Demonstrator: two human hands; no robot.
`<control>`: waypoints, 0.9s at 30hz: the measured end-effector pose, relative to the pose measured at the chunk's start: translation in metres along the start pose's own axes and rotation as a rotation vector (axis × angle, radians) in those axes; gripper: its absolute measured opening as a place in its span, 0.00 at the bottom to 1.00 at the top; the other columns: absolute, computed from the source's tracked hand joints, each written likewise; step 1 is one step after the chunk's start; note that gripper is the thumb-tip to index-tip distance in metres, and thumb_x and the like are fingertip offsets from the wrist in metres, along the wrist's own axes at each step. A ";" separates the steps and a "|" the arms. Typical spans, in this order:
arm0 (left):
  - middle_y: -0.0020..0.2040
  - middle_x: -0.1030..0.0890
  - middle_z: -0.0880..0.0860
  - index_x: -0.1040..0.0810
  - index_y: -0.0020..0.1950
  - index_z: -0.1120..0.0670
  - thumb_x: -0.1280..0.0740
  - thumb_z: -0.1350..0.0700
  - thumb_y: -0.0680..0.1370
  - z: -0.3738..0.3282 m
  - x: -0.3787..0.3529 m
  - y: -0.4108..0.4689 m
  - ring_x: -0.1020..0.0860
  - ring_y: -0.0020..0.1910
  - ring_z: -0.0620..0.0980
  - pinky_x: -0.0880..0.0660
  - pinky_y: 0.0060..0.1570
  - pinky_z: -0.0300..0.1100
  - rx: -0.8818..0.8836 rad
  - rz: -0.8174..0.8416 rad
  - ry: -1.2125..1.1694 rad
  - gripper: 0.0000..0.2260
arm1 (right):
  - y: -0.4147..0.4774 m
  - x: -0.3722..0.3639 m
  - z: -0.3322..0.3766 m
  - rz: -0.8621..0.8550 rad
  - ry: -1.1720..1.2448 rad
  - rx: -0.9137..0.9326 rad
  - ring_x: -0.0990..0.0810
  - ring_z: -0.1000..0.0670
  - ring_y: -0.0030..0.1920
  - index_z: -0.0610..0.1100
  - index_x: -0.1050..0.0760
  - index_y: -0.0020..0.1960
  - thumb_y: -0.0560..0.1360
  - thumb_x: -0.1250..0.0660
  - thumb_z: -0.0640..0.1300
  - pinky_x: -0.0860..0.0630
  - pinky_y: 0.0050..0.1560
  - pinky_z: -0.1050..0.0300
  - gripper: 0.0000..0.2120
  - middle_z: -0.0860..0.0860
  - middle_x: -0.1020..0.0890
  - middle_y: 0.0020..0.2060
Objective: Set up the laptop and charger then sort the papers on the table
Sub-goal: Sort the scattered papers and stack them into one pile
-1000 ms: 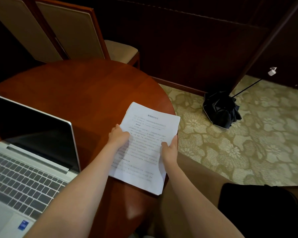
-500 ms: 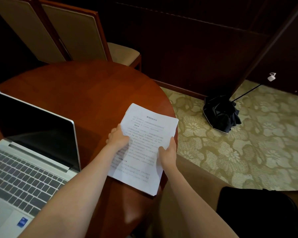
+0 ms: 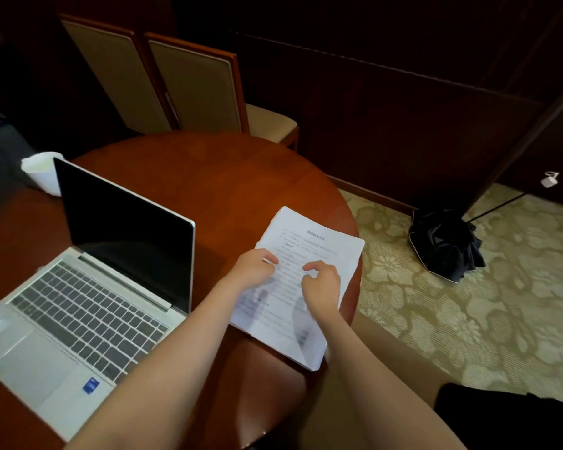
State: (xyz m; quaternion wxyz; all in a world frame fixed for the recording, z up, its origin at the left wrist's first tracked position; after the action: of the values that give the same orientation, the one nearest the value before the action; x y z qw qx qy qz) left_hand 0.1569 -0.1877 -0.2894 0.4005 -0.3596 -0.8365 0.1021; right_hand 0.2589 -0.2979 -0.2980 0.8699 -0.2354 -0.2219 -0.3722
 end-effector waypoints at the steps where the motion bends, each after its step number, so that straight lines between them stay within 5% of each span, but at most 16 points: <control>1: 0.67 0.29 0.52 0.23 0.56 0.52 0.42 0.63 0.78 0.000 0.001 -0.004 0.27 0.58 0.48 0.27 0.49 0.37 -0.007 0.024 0.007 0.12 | -0.003 -0.005 0.003 0.007 0.016 0.006 0.22 0.42 0.53 0.45 0.25 0.48 0.71 0.43 0.31 0.23 0.50 0.50 0.13 0.45 0.27 0.60; 5: 0.65 0.26 0.53 0.24 0.52 0.49 0.41 0.61 0.78 0.005 0.009 -0.017 0.26 0.61 0.51 0.26 0.60 0.44 -0.053 0.151 0.083 0.10 | -0.013 -0.018 0.016 0.011 0.042 -0.022 0.23 0.46 0.56 0.39 0.22 0.53 0.72 0.44 0.30 0.31 0.48 0.61 0.15 0.45 0.22 0.57; 8: 0.61 0.24 0.51 0.24 0.55 0.49 0.40 0.60 0.78 0.012 0.016 -0.031 0.23 0.49 0.47 0.26 0.54 0.42 -0.075 0.232 0.112 0.10 | -0.024 -0.028 0.028 -0.011 0.053 -0.034 0.23 0.48 0.56 0.39 0.21 0.52 0.74 0.44 0.31 0.34 0.48 0.64 0.15 0.46 0.19 0.54; 12: 0.61 0.23 0.52 0.23 0.58 0.51 0.39 0.61 0.78 0.026 0.024 -0.048 0.23 0.48 0.48 0.25 0.53 0.43 -0.094 0.284 0.133 0.12 | -0.042 -0.045 0.032 0.017 0.028 -0.032 0.21 0.46 0.53 0.38 0.20 0.49 0.76 0.44 0.34 0.30 0.47 0.60 0.14 0.45 0.18 0.52; 16: 0.63 0.24 0.52 0.24 0.62 0.53 0.43 0.59 0.81 0.046 0.044 -0.066 0.22 0.53 0.50 0.26 0.56 0.43 -0.084 0.217 0.087 0.13 | -0.059 -0.064 0.034 0.161 0.011 -0.093 0.20 0.45 0.45 0.36 0.19 0.47 0.75 0.40 0.36 0.24 0.49 0.53 0.11 0.42 0.17 0.47; 21: 0.58 0.22 0.52 0.25 0.62 0.53 0.45 0.59 0.81 0.072 0.071 -0.085 0.23 0.50 0.48 0.27 0.48 0.42 -0.052 0.116 0.014 0.14 | -0.079 -0.080 0.051 0.300 0.018 -0.040 0.24 0.53 0.34 0.40 0.21 0.45 0.76 0.42 0.35 0.30 0.33 0.66 0.10 0.46 0.20 0.41; 27: 0.50 0.21 0.50 0.24 0.57 0.52 0.44 0.59 0.80 0.110 0.089 -0.116 0.23 0.43 0.45 0.27 0.46 0.42 0.075 -0.026 -0.185 0.12 | -0.111 -0.101 0.064 0.422 0.023 0.042 0.26 0.54 0.32 0.45 0.24 0.40 0.75 0.42 0.34 0.30 0.31 0.68 0.12 0.48 0.21 0.37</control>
State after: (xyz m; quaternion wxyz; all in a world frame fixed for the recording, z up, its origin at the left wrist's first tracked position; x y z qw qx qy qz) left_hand -0.0227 -0.1971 -0.2559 0.3363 -0.3226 -0.8700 0.1610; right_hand 0.0988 -0.2737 -0.2771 0.9358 -0.2541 -0.1656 -0.1799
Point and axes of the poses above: each hand's wrist, its own y-axis towards the middle knuckle, its own x-axis out of the back of the hand, z = x × y, the point moved 5 cm from there along y, towards the middle knuckle
